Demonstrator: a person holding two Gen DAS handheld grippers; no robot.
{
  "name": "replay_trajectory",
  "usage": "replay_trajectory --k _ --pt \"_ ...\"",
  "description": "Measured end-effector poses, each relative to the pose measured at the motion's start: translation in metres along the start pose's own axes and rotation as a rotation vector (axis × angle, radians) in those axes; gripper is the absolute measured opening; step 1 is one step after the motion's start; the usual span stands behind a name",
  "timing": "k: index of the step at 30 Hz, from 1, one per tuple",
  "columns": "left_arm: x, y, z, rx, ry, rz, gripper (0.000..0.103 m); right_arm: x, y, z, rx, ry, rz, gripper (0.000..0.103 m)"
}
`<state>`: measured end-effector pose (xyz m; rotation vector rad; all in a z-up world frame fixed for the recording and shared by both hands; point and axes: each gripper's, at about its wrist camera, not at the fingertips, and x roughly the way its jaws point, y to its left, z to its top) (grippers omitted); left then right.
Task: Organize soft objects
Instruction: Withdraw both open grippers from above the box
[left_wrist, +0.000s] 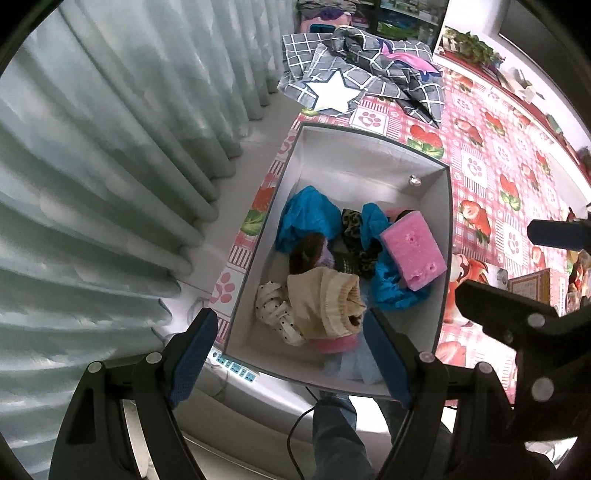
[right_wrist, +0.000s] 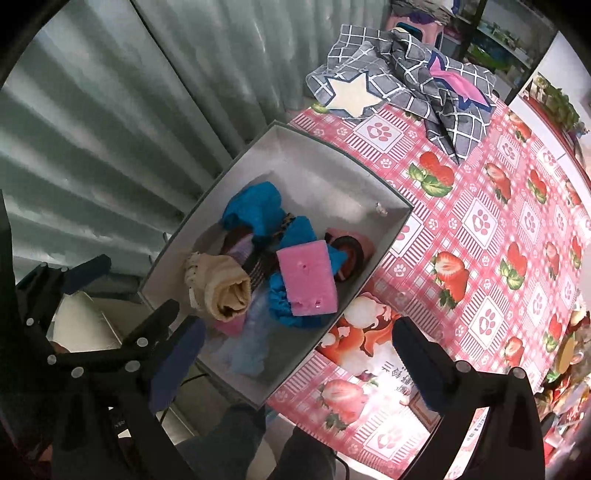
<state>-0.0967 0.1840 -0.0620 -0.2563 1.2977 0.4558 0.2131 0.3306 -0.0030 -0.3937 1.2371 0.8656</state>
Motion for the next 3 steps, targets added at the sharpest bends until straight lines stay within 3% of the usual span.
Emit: replay_trajectory --k 3 --pt "-0.0065 -0.0003 -0.0007 0.020 -0.067 -0.021 0.084 -0.0002 -0.0025 -0.0020 0.027 -0.006 0.005 0.102"
